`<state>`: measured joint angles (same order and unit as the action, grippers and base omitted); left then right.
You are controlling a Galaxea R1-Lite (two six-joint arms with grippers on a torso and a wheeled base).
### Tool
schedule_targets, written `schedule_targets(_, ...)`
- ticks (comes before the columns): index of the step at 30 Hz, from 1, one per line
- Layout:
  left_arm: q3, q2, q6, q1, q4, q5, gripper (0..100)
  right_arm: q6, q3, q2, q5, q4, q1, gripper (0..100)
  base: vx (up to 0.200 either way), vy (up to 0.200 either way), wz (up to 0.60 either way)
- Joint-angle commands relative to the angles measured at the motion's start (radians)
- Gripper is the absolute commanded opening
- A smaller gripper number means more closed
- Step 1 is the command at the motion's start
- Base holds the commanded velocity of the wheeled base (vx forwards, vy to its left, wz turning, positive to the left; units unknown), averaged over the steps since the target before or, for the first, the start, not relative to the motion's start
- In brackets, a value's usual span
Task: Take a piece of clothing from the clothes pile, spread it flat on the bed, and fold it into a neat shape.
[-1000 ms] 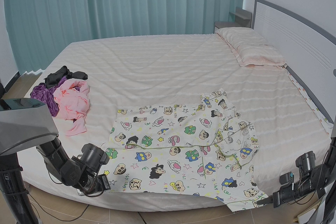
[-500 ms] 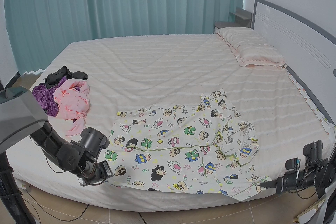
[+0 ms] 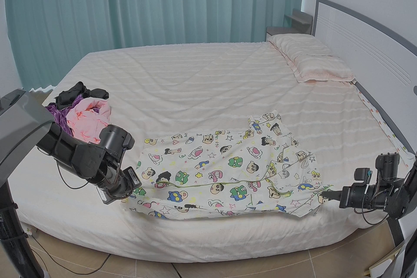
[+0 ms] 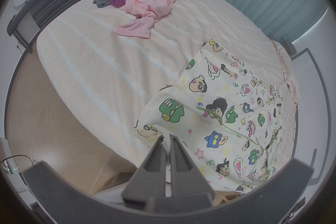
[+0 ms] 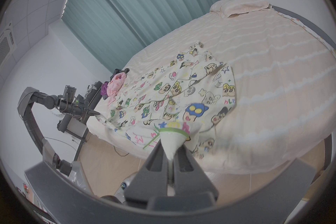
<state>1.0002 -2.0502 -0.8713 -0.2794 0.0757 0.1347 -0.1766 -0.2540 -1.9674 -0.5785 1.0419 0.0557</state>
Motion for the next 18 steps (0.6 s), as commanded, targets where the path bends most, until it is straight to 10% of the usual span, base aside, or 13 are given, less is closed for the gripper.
schedule_targets(1,0.104,-0.048,-0.029,0.017,0.033,-0.024,0,-0.049,-0.097,-0.099,0.017,0.004,-0.001,0,0.0,0.0,0.0)
schedule_targets(18,0.345,-0.235,-0.11,0.055,0.11,-0.049,0,-0.146,-0.303,-0.237,0.069,0.038,-0.007,0,0.0,0.0,0.0)
